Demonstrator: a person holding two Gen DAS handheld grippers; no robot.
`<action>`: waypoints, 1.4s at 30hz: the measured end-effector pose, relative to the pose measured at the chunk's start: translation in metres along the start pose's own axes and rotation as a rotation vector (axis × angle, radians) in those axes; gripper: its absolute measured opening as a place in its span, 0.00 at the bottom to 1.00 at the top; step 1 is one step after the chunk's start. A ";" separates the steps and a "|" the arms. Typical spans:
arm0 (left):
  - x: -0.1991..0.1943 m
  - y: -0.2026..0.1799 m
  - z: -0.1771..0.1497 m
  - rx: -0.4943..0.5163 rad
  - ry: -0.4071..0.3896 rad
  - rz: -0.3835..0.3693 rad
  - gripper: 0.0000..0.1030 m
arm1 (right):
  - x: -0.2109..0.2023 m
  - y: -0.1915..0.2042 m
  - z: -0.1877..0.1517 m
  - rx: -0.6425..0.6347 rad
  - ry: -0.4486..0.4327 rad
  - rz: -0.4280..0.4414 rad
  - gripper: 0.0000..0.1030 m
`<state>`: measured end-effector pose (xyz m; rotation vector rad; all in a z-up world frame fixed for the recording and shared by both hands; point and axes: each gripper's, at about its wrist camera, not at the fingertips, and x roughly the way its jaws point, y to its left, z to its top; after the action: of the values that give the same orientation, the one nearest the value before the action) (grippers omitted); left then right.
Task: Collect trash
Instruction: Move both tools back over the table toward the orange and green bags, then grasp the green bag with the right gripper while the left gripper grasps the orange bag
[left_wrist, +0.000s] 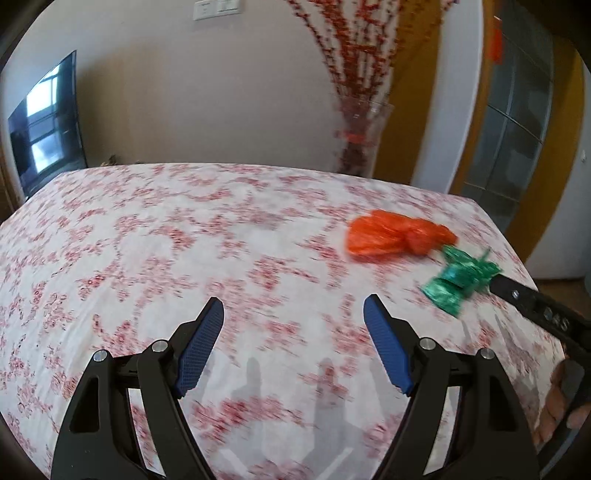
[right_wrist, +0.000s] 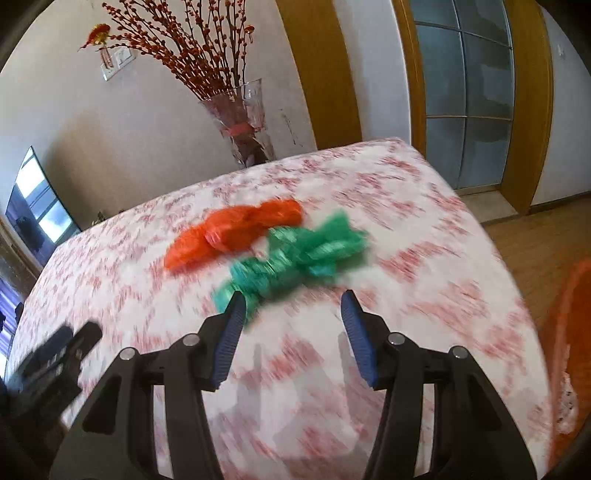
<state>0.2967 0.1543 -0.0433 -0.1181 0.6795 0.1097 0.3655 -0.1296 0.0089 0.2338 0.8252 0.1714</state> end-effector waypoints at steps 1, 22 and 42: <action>0.001 0.004 0.001 -0.008 -0.001 0.004 0.75 | 0.009 0.004 0.006 0.019 0.005 -0.008 0.51; 0.023 -0.009 0.010 -0.023 0.022 0.017 0.75 | 0.058 0.004 0.021 0.093 0.084 -0.007 0.51; 0.042 -0.044 0.025 0.021 0.047 -0.067 0.84 | 0.009 -0.040 -0.007 -0.055 0.073 -0.010 0.24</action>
<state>0.3511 0.1167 -0.0475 -0.1237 0.7223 0.0358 0.3683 -0.1646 -0.0127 0.1730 0.8931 0.1942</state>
